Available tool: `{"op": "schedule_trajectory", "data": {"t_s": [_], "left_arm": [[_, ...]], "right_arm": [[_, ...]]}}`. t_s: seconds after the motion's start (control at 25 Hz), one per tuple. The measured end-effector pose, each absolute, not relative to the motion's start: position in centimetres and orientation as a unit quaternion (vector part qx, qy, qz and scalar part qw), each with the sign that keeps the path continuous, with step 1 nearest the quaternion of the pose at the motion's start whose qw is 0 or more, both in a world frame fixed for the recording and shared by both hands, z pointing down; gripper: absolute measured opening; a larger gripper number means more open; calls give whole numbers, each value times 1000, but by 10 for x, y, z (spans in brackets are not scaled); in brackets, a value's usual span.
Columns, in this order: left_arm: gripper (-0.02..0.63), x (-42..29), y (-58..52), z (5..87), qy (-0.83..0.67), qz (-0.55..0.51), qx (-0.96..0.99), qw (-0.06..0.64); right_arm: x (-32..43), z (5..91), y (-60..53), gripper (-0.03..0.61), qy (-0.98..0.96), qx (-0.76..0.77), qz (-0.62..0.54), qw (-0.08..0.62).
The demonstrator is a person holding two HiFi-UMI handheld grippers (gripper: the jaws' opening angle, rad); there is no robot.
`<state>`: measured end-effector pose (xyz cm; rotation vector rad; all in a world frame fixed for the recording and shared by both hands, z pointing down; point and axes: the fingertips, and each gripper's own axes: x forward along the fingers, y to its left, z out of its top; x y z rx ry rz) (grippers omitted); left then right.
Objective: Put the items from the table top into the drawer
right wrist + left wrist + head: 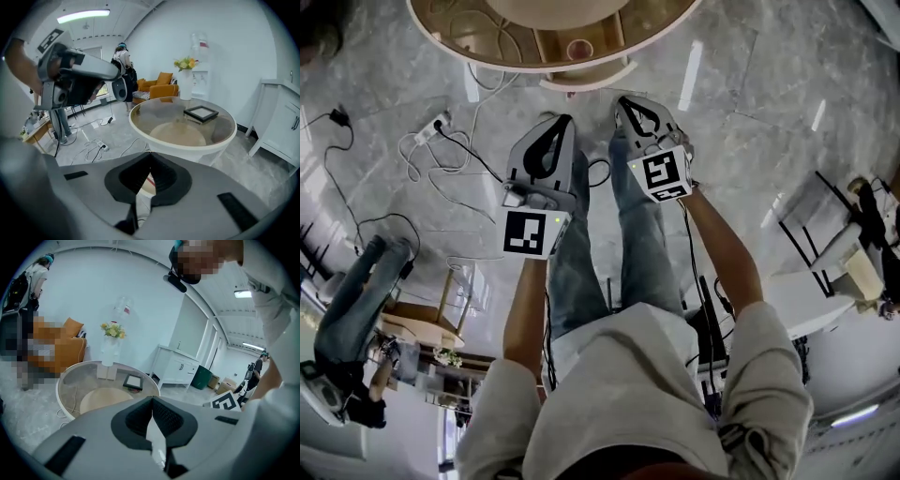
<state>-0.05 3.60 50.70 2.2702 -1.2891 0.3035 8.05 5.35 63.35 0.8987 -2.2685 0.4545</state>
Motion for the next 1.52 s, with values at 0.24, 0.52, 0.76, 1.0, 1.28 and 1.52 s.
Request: {"op": "schedule_trajectory", "data": {"t_s": [0.24,0.52,0.76,1.0,1.28,1.52], "left_arm": [[15,23,27,495,-453,114,849,248],[15,34,17,486,-449,111,850,251],[15,22,6,484,-461,104,843,255],[15,-4,-6,487,-484,97,828,264],[15,-31,-6,496,-504,92,815,272],[15,-43,-2,498,-514,90,808,274]], "right_arm": [[98,594,21,26,-857,389,163,296],[111,573,-53,26,-856,407,116,298],[99,583,-116,31,-856,377,70,346],[84,611,-165,163,-845,313,33,433],[80,644,-202,184,-818,268,10,508],[80,658,-203,161,-809,250,21,532]]}}
